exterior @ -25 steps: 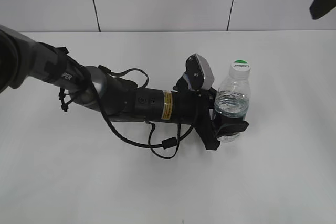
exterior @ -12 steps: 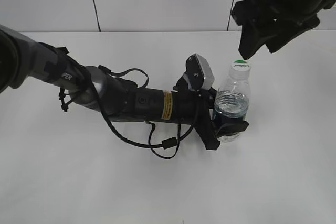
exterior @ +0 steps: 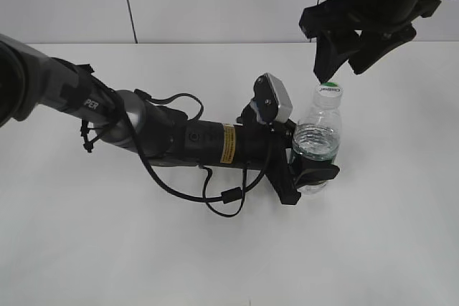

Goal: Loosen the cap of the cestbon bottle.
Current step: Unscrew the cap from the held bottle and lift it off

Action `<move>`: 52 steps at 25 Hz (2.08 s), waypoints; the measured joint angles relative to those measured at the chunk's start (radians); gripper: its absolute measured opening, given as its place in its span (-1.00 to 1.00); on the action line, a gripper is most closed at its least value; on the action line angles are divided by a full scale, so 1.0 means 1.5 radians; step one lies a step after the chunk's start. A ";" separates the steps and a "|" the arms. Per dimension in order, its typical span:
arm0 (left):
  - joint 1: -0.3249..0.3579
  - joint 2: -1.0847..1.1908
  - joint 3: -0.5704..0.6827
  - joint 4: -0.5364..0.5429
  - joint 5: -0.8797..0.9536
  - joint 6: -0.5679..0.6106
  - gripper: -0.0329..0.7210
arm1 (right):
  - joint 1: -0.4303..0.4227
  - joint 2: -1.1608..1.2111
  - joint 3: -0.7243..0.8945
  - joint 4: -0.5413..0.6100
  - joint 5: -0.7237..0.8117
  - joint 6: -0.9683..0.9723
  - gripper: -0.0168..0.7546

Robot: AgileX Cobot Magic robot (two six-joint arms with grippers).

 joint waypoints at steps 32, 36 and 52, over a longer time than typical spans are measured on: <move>0.000 0.000 0.000 0.000 0.001 0.000 0.17 | 0.000 0.058 -0.007 0.008 0.001 0.001 0.11; 0.000 0.000 0.000 -0.001 0.001 0.000 0.17 | 0.000 0.058 -0.007 0.008 0.001 0.001 0.00; 0.000 0.000 0.000 -0.001 0.001 0.000 0.17 | 0.000 0.060 -0.007 0.007 0.001 0.000 -0.14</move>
